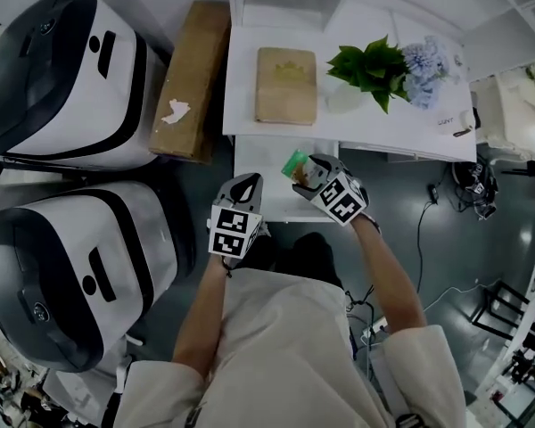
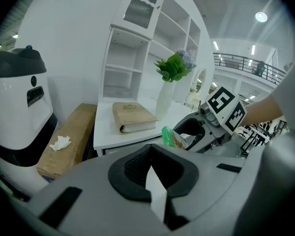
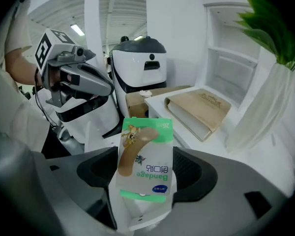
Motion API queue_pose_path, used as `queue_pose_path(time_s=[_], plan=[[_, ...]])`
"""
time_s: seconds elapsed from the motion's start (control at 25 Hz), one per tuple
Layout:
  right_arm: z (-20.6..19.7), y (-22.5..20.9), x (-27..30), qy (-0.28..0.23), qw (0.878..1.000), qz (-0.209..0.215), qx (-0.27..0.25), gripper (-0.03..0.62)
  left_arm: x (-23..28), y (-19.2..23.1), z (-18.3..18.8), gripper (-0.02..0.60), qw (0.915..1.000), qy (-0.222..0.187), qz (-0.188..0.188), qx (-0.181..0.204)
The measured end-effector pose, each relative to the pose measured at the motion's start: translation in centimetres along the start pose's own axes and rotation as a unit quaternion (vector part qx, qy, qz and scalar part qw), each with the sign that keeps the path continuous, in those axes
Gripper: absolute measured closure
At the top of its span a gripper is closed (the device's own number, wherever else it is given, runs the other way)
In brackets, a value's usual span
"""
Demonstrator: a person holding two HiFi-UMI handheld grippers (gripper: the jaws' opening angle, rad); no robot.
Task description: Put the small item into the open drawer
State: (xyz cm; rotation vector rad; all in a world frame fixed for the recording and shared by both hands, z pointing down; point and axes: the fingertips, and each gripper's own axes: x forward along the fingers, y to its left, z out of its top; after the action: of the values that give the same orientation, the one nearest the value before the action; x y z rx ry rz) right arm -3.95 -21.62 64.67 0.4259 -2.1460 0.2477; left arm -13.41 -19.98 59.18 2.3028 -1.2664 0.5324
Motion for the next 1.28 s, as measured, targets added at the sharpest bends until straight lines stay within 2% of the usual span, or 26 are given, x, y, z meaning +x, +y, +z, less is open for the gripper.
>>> queue_pose_path(time_s=[0.44, 0.72, 0.92, 1.12, 1.28], plan=[[-2.1, 1.0, 4.0, 0.041, 0.997, 0.054, -0.048, 0.229, 0.5, -0.7, -2.1, 0.565, 0.9997, 0.011, 0.004, -0.021], [-4.1, -0.1, 7.4, 0.054, 0.993, 0.083, -0.067, 0.229, 2.3, 0.0, -4.0, 0.565, 0.9981, 0.021, 0.032, -0.049], [-5.9, -0.9, 9.4, 0.078, 0.986, 0.099, -0.107, 0.229, 3.5, -0.2, -4.1, 0.565, 0.9977, 0.035, 0.036, -0.046], [-7.5, -0.9, 11.7, 0.107, 0.974, 0.122, -0.156, 0.229, 4.6, 0.0, -4.0, 0.565, 0.9965, 0.04, 0.05, -0.053], [-8.3, -0.8, 13.8, 0.118, 0.97, 0.137, -0.162, 0.229, 5.4, 0.2, -4.4, 0.565, 0.9949, 0.044, 0.058, -0.069]])
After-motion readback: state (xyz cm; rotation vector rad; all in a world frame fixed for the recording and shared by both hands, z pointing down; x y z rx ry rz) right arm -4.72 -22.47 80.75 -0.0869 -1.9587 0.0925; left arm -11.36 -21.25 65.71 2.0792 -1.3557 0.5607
